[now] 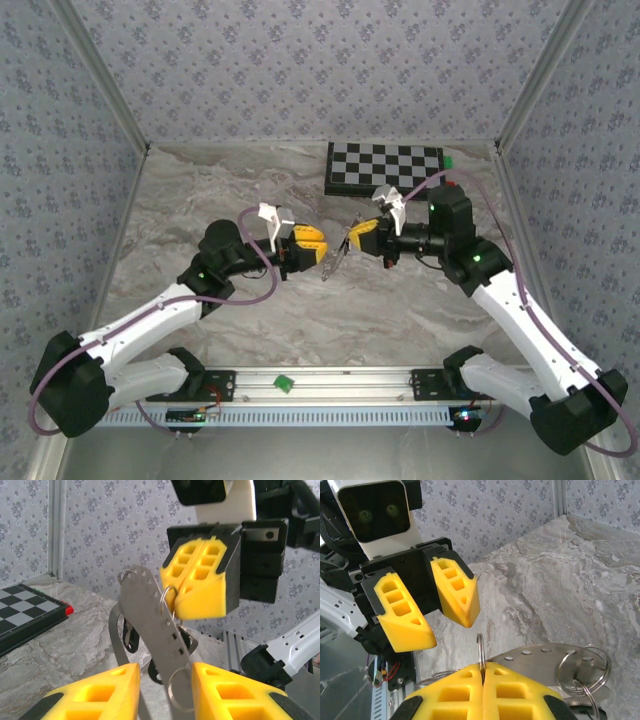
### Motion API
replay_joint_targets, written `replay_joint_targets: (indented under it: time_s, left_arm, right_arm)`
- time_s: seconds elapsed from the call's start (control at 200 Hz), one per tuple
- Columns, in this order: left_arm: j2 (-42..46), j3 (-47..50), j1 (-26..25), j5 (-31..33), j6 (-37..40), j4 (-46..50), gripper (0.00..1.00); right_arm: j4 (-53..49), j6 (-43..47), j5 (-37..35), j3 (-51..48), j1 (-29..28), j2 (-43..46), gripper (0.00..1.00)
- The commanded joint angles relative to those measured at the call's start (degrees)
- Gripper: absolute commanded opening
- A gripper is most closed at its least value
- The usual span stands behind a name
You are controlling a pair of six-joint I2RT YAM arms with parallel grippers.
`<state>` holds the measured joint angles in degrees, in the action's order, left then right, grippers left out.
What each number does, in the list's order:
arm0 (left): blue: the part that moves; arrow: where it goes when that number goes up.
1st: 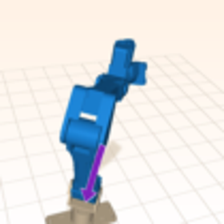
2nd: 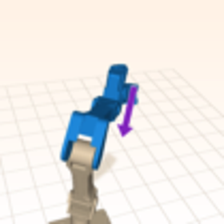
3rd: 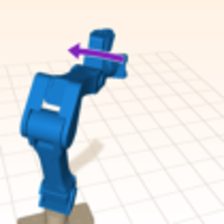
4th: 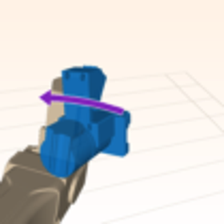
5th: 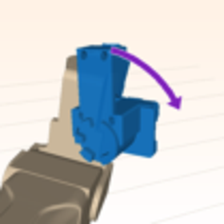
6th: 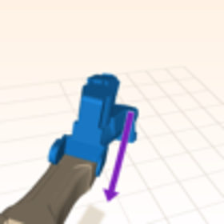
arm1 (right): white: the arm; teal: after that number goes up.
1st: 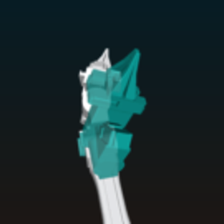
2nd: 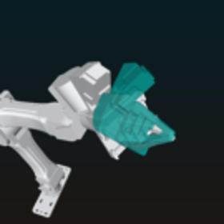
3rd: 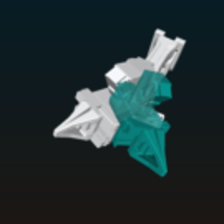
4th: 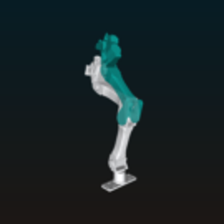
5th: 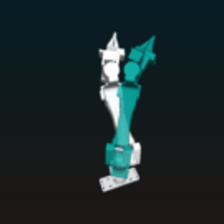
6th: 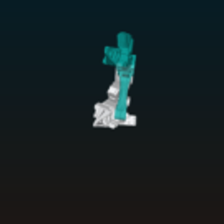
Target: Put the keys on the keyring
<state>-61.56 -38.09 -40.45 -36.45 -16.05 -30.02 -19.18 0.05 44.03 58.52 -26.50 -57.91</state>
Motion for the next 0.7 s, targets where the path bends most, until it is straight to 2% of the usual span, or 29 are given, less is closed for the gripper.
replay_joint_targets:
  time_s: [0.0, 0.135, 0.275, 0.695]
  left_arm:
    - [1.5, -2.6, 0.9, -2.1, 4.1, 2.8, 0.32]
    - [1.1, -2.9, 1.5, -5.1, 5.6, 4.2, 0.31]
    - [0.4, -3.9, 1.8, -5.5, 7.4, 5.9, 0.31]
    - [-6.9, -8.0, 2.5, -10.0, 9.8, 7.4, 0.29]
  right_arm:
    - [-12.4, 5.4, 2.3, 5.7, 0.4, -1.8, 0.0]
    - [-20.9, 8.7, 1.8, 11.7, 0.4, -4.9, 0.0]
    - [-28.8, 13.2, -0.2, 16.5, 0.0, -8.3, 0.0]
    - [-37.4, 20.7, -11.5, 24.3, -6.5, -15.9, 0.0]
